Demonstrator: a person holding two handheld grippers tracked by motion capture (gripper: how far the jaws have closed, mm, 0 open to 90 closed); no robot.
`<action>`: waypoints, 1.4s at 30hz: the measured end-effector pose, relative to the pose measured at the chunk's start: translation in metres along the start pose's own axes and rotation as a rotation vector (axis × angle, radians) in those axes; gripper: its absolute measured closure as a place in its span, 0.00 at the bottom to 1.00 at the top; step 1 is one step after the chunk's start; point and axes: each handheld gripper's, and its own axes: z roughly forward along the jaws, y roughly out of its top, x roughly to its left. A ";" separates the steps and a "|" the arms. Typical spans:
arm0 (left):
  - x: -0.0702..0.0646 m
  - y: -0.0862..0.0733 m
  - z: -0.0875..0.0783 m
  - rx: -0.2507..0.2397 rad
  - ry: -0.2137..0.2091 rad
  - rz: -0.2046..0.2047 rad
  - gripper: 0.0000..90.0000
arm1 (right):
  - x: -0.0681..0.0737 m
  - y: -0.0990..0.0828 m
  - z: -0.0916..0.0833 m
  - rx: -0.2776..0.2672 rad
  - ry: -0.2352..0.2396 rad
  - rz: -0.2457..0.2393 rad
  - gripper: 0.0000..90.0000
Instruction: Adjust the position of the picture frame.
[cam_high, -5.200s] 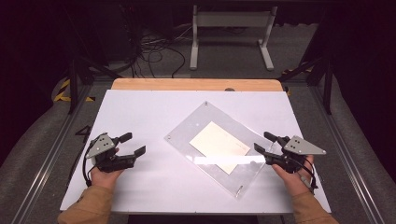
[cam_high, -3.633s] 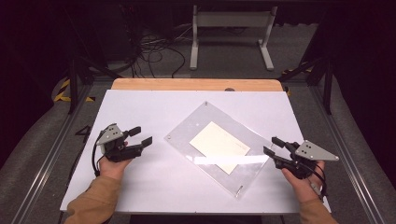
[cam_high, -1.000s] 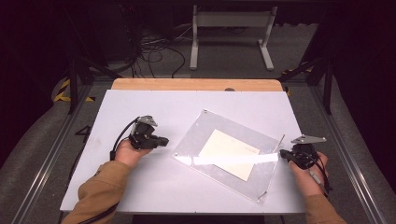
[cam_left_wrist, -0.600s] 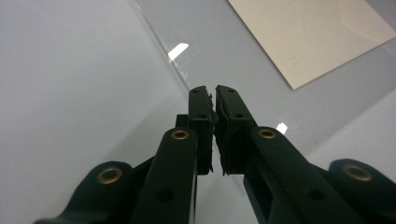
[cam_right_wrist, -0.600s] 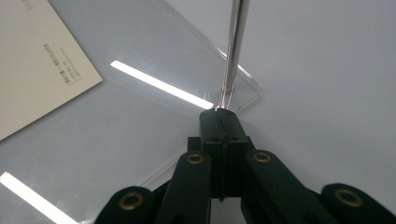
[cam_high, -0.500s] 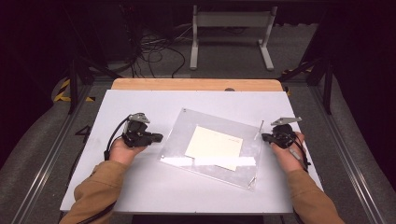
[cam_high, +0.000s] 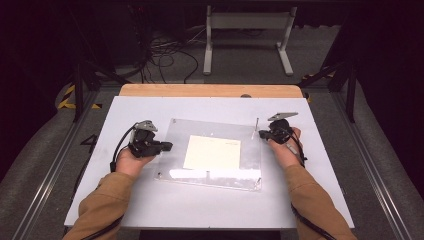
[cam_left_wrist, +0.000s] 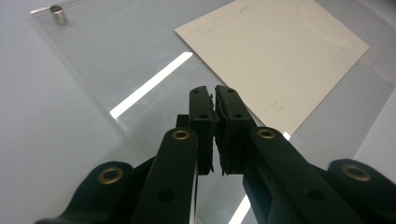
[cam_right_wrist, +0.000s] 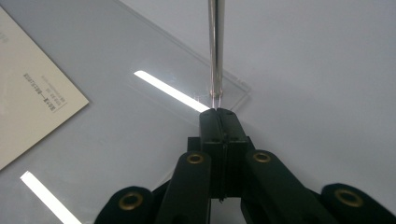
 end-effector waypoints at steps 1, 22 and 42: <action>0.000 0.000 0.000 0.004 0.000 0.003 0.95 | 0.001 0.001 0.002 -0.006 -0.002 -0.011 1.00; 0.045 0.035 0.011 -0.043 0.127 0.016 0.99 | 0.039 -0.039 -0.080 -0.075 0.078 -0.083 1.00; 0.090 0.064 0.050 -0.041 0.195 0.028 1.00 | 0.079 -0.082 -0.127 -0.035 0.158 -0.122 1.00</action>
